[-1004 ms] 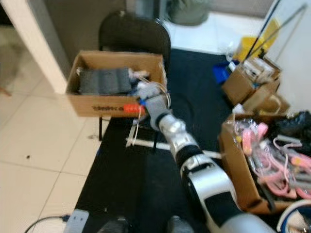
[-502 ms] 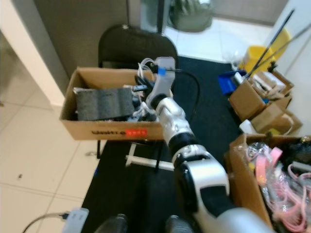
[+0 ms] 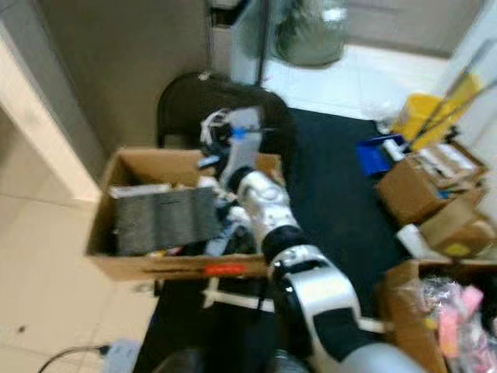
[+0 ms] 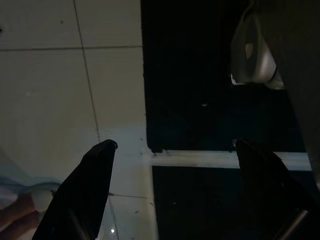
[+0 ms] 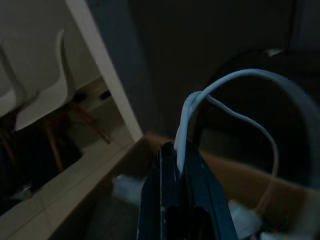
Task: Picking trash to rubbish bin
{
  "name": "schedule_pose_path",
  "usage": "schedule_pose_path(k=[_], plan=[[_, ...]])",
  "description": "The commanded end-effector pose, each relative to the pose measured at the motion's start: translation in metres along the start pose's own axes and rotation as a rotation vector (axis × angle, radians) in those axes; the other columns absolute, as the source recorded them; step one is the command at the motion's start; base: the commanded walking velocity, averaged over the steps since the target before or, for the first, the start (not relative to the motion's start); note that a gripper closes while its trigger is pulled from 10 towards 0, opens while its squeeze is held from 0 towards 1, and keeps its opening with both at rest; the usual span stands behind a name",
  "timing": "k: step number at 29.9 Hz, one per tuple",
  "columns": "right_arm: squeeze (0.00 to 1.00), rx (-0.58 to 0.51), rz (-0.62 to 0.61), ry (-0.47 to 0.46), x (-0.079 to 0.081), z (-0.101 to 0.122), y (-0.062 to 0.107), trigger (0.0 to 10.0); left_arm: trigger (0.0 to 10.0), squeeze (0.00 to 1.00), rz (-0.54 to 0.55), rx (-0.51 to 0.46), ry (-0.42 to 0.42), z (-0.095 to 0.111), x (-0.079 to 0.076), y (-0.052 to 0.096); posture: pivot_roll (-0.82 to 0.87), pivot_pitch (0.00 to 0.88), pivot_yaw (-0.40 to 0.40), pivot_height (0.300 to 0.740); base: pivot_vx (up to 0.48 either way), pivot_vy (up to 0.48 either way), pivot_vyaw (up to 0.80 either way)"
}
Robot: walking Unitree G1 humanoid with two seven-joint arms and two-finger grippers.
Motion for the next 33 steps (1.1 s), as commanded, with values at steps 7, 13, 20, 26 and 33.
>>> schedule_pose_path(k=[7,13,20,26,33], plan=[[1.00,0.053,0.061,0.044,0.005,-0.013,0.004,10.0,10.0,0.00,-0.058,0.018,0.007,-0.006,-0.018,0.001,0.11,0.124,-0.053,0.740,0.000,0.000,0.00],[1.00,0.058,0.089,0.040,0.008,-0.014,0.005,10.0,10.0,0.00,-0.059,0.019,0.008,-0.006,-0.018,0.000,0.11,0.124,-0.053,0.740,0.000,0.000,0.00],[1.00,0.033,0.104,-0.004,0.008,-0.010,0.005,10.0,10.0,0.00,-0.058,0.019,0.008,-0.005,-0.018,0.000,0.12,0.124,-0.053,0.740,0.000,0.000,0.00],[1.00,0.128,0.106,0.112,0.006,-0.022,0.008,10.0,10.0,0.00,-0.056,0.021,0.004,-0.006,-0.017,0.000,0.11,0.129,-0.047,0.740,0.000,0.000,0.00],[1.00,0.158,0.108,0.135,0.005,-0.026,0.010,10.0,10.0,0.00,-0.058,0.023,0.000,-0.006,-0.018,0.000,0.11,0.132,-0.045,0.740,0.000,0.000,0.00]])
Point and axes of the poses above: a point about 5 cm out from each wrist's last joint towards the gripper, its own y axis pointing back from the gripper into the wrist, its own z axis along the axis of the wrist's last joint, x = y × z, the point moved 2 cm from there along -y, pointing out of the wrist towards the gripper, and after that the axes turned 7 degrees about -y, right-handed, at the moved point
